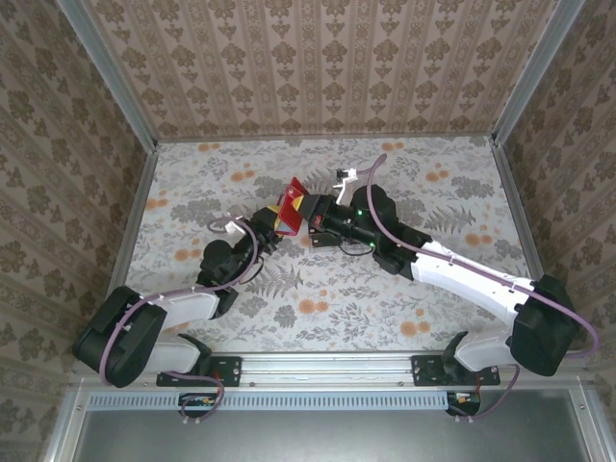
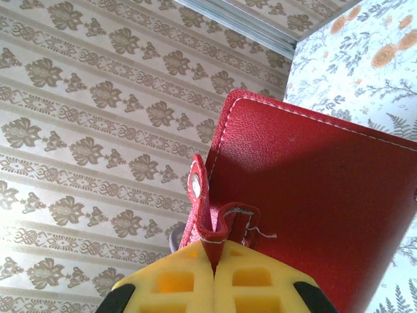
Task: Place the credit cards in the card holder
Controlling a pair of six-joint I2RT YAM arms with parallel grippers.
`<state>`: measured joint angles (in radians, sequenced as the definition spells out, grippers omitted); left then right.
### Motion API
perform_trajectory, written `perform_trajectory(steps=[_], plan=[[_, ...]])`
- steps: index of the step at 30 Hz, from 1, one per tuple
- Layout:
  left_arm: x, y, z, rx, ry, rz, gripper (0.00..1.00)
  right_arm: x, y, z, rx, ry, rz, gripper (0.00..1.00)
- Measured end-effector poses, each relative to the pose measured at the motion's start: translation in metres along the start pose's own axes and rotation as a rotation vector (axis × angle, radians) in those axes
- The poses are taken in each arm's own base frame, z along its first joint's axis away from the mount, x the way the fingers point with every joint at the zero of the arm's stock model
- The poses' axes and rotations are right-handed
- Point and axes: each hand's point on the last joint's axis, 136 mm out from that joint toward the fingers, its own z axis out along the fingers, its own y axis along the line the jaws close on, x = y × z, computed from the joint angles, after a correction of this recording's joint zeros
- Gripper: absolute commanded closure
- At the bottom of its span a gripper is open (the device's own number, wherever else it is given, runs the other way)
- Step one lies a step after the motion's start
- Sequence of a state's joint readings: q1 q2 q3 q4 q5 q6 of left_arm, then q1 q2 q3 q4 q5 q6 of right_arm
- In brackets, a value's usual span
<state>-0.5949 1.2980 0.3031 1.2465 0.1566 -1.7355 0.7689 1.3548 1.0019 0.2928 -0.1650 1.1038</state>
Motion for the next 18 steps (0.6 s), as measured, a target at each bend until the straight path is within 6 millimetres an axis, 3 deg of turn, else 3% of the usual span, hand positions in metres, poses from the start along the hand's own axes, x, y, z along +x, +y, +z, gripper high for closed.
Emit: perform_trajectory(steps=[3,6,9,14,18], plan=[[0.0,0.0,0.0,-0.001,0.001,0.01,0.95,0.003,-0.009,-0.003,0.014,0.003,0.004,0.99],[0.0,0.001,0.0,-0.006,0.003,0.024,1.0,0.003,-0.017,-0.01,0.022,-0.005,0.012,0.66],[0.001,0.007,-0.001,-0.033,0.009,0.057,1.0,0.004,-0.036,-0.026,0.053,-0.018,0.033,0.43],[0.008,0.015,-0.007,-0.149,0.046,0.228,1.0,0.008,-0.091,-0.074,0.171,-0.065,0.068,0.34],[0.023,0.006,-0.017,-0.248,0.088,0.463,1.0,0.01,-0.123,-0.114,0.266,-0.11,0.087,0.32]])
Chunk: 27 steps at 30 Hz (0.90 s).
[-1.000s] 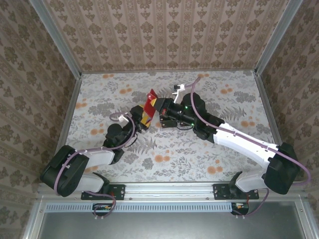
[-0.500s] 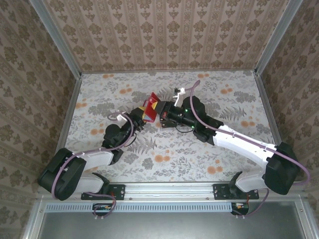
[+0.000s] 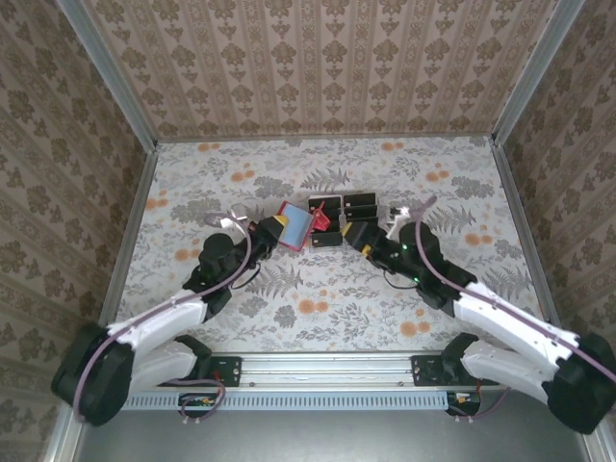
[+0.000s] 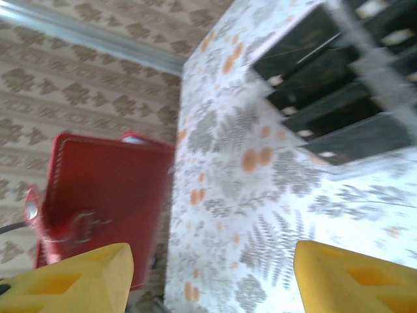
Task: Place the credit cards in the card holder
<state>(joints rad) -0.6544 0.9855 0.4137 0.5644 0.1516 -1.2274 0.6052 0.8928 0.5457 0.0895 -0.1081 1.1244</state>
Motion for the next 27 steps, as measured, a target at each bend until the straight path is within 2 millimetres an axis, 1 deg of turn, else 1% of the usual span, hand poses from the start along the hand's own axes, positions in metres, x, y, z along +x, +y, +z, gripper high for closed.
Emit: perform_trajectory(steps=[2,4,6,10,13,16,19,21,23,25,27], plan=[[0.006,-0.004,-0.006,-0.045,0.014,0.11,1.0,-0.001,-0.013,-0.012,0.045,-0.012,-0.006,0.32],[0.014,0.003,-0.01,-0.098,0.033,0.196,1.0,0.001,-0.024,-0.02,0.089,-0.01,-0.022,0.32],[0.025,0.022,-0.012,-0.178,0.064,0.263,1.0,0.006,-0.036,-0.024,0.142,0.011,-0.044,0.32],[0.045,0.062,-0.012,-0.317,0.126,0.345,1.0,0.016,-0.06,-0.024,0.239,0.061,-0.078,0.32],[0.058,0.079,-0.011,-0.379,0.163,0.394,1.0,0.022,-0.071,-0.022,0.28,0.089,-0.097,0.32],[0.07,0.088,-0.01,-0.418,0.176,0.443,1.0,0.029,-0.079,-0.016,0.306,0.13,-0.111,0.33],[0.079,0.097,-0.009,-0.461,0.174,0.494,1.0,0.038,-0.085,-0.01,0.328,0.178,-0.117,0.36],[0.084,0.104,-0.009,-0.494,0.169,0.526,1.0,0.046,-0.085,-0.005,0.332,0.216,-0.133,0.39],[0.088,0.113,-0.009,-0.53,0.162,0.559,1.0,0.054,-0.081,0.001,0.326,0.247,-0.15,0.44],[0.092,0.123,-0.01,-0.577,0.151,0.602,1.0,0.065,-0.075,0.009,0.311,0.283,-0.171,0.52],[0.095,0.129,-0.01,-0.611,0.14,0.639,1.0,0.075,-0.069,0.016,0.295,0.312,-0.187,0.57]])
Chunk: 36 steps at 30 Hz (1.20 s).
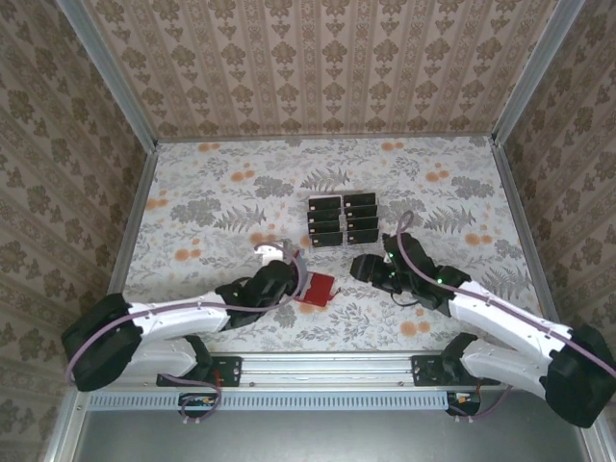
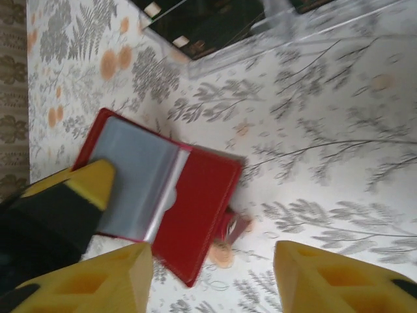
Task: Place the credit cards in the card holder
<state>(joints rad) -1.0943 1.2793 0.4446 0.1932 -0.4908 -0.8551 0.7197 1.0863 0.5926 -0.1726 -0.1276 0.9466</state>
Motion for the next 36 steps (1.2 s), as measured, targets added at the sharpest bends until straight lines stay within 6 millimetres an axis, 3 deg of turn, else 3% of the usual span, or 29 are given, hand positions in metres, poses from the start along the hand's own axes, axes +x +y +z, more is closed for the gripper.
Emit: perform_trajectory(steps=[4,9,18,23,26,31,36], plan=[[0.0,-0.002,0.003,-0.055,-0.045,0.035,1.0,0.012,0.016,0.016,-0.028,0.035,-0.017,0.68],[-0.001,0.002,0.0,-0.105,-0.083,0.036,1.0,0.023,0.022,0.036,-0.04,0.064,-0.011,0.77],[-0.005,0.009,-0.002,-0.146,-0.12,0.023,1.0,0.035,0.036,0.069,-0.048,0.098,-0.02,0.81],[-0.004,0.011,-0.002,-0.157,-0.124,0.025,0.99,0.041,0.03,0.086,-0.017,0.114,-0.009,0.85],[-0.005,0.011,-0.002,-0.158,-0.127,0.025,0.87,0.042,0.023,0.091,0.012,0.11,-0.006,0.86],[-0.004,0.006,-0.002,-0.137,-0.121,0.04,0.47,0.043,0.008,0.1,0.062,0.101,-0.004,0.87],[0.002,-0.003,-0.003,-0.07,-0.102,0.041,0.32,0.047,-0.009,0.109,0.101,0.108,0.008,0.88]])
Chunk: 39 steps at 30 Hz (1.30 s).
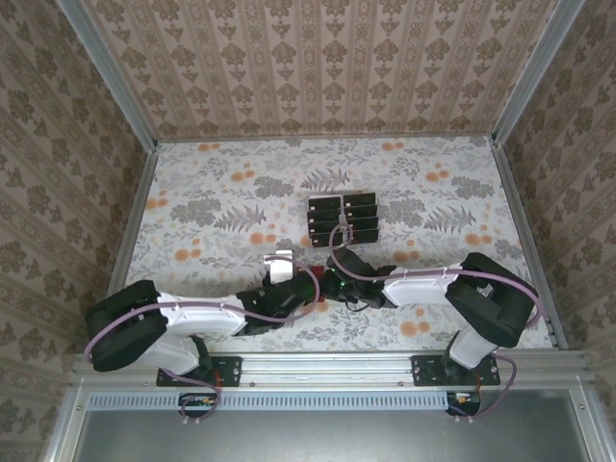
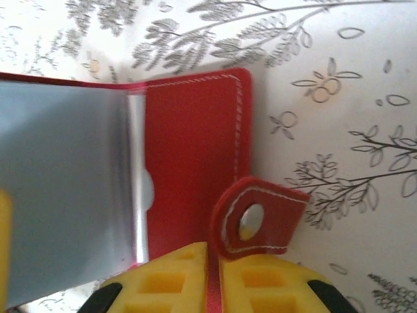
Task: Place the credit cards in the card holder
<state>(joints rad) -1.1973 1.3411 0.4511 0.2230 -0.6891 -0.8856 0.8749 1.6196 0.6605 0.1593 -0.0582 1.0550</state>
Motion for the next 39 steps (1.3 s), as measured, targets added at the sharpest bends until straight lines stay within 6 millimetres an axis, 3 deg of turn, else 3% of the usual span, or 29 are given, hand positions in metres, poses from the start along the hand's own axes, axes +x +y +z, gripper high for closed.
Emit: perform_trajectory(steps=[8,15,20,29,33,39], plan=[[-0.002,0.012,-0.015,0.082,-0.003,-0.08,0.22,-0.005,0.001,0.006,-0.016,-0.014,0.006,0.89],[-0.025,0.026,-0.011,0.179,-0.018,-0.24,0.23,-0.007,0.003,0.009,-0.028,-0.022,0.018,0.9],[-0.033,0.009,-0.006,0.296,0.013,-0.29,0.23,-0.008,0.005,0.011,-0.039,-0.028,0.028,0.91],[-0.029,-0.053,0.014,0.523,0.11,-0.339,0.25,-0.009,0.006,0.012,-0.044,-0.031,0.032,0.92],[-0.034,-0.055,0.014,0.539,0.099,-0.371,0.25,-0.009,0.006,0.012,-0.044,-0.031,0.033,0.92],[-0.054,-0.042,-0.003,0.475,0.065,-0.343,0.24,-0.009,0.006,0.012,-0.048,-0.032,0.033,0.93]])
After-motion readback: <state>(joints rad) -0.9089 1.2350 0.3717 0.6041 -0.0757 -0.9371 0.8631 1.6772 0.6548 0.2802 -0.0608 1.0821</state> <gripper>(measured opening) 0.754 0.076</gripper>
